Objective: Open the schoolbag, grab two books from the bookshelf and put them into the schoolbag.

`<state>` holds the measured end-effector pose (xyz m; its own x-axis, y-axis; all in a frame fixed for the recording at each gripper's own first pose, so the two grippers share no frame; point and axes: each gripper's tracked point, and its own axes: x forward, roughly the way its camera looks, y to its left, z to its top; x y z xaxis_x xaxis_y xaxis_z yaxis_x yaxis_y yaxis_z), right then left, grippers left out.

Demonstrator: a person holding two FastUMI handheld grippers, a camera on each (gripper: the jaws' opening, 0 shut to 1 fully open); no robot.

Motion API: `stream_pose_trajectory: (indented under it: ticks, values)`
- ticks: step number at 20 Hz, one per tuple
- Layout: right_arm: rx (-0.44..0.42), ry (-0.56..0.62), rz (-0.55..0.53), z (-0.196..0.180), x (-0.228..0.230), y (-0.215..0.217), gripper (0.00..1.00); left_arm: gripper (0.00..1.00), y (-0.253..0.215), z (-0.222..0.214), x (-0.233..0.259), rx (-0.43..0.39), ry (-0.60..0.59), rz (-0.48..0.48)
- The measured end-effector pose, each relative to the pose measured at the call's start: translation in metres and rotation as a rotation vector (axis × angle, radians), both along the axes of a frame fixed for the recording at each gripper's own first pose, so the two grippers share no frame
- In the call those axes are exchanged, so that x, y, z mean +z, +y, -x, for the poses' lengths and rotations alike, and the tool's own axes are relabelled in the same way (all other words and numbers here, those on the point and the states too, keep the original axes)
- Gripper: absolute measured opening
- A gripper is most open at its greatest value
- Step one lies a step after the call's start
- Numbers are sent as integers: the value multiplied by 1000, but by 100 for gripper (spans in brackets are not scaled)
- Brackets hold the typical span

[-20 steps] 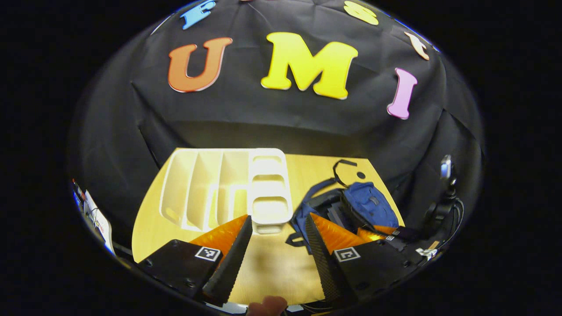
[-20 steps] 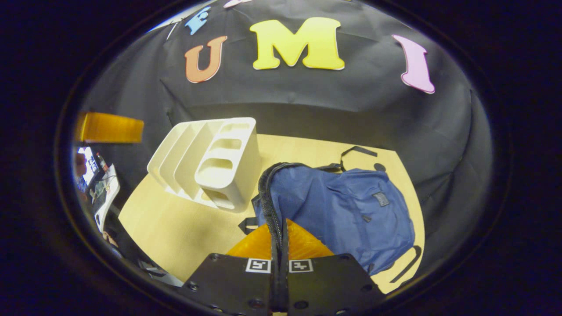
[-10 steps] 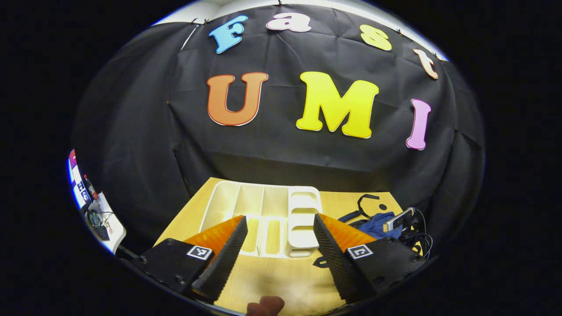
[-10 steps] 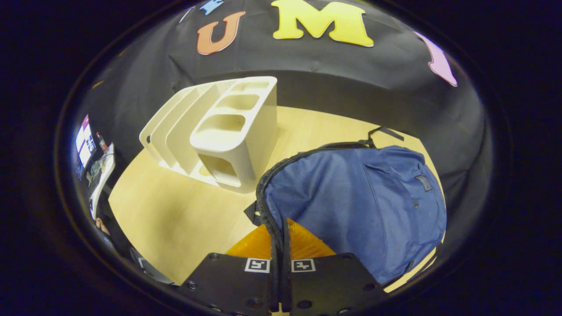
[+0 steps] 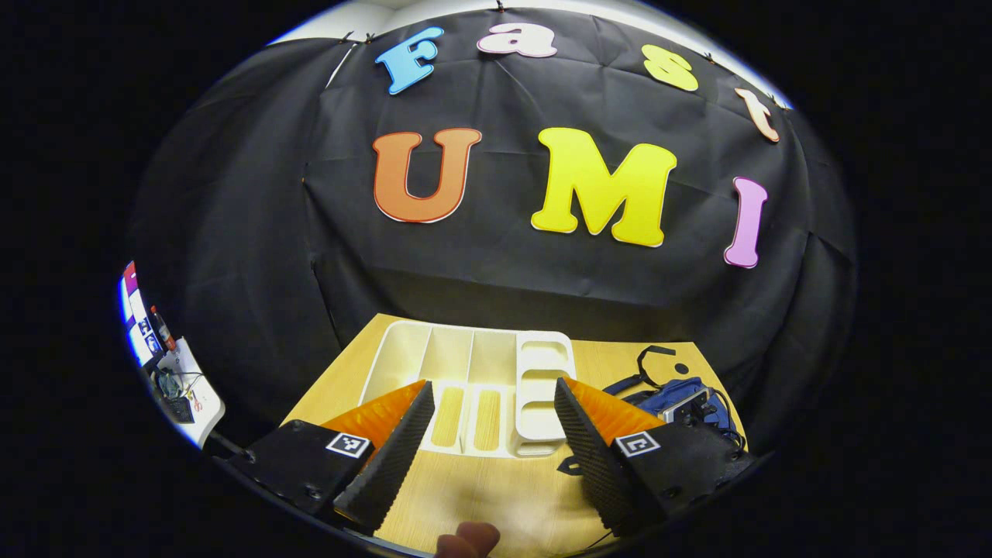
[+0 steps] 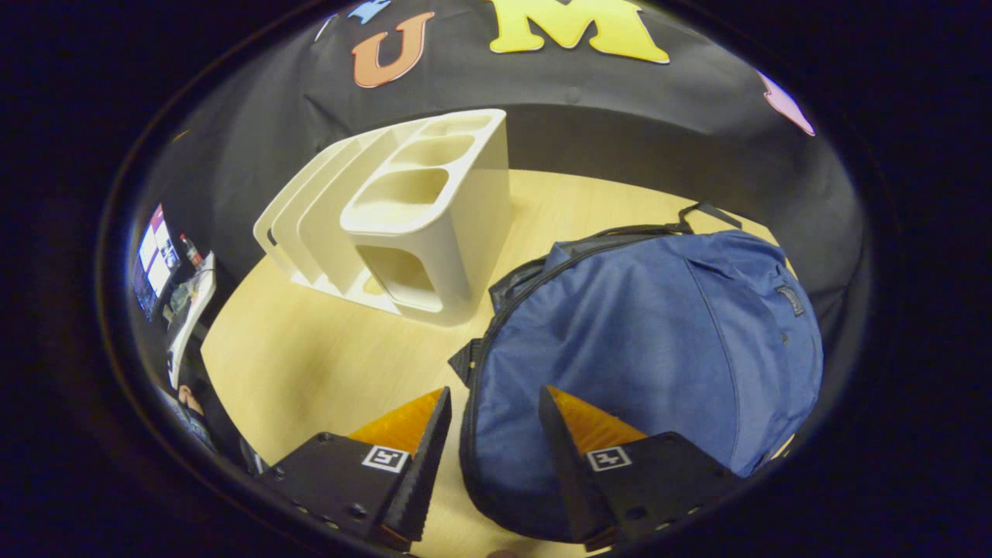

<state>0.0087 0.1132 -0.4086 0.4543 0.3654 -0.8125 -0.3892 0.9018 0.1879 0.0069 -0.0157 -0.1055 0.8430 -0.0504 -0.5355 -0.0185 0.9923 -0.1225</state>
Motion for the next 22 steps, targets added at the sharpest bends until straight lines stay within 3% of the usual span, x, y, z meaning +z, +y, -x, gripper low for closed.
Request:
stream_pose_trajectory:
  ticks: [1, 4, 5, 8, 11, 16, 22]
  values:
    - [-2, -6, -13, 1, 5, 1, 68, 99, -1, -1, 1, -1, 0, 1]
    - [-21, -52, -46, -6, 30, 4, 84, 99, -3, -8, 6, -5, -21, -2]
    - [-32, -80, -49, -10, 43, 2, 84, 99, -5, -11, 9, -14, -29, -6]
    - [-99, -223, -62, -36, 101, -15, 96, 99, -5, -21, 26, -36, -108, -56]
    - [-187, -428, -62, -68, 186, -45, 95, 98, -7, -31, 54, -49, -206, -95]
    - [-311, -747, -49, -90, 314, -85, 95, 98, -20, -49, 97, -52, -319, -32]
    - [-410, -872, -56, -83, 392, -112, 95, 98, -31, -45, 128, -80, -423, -70]
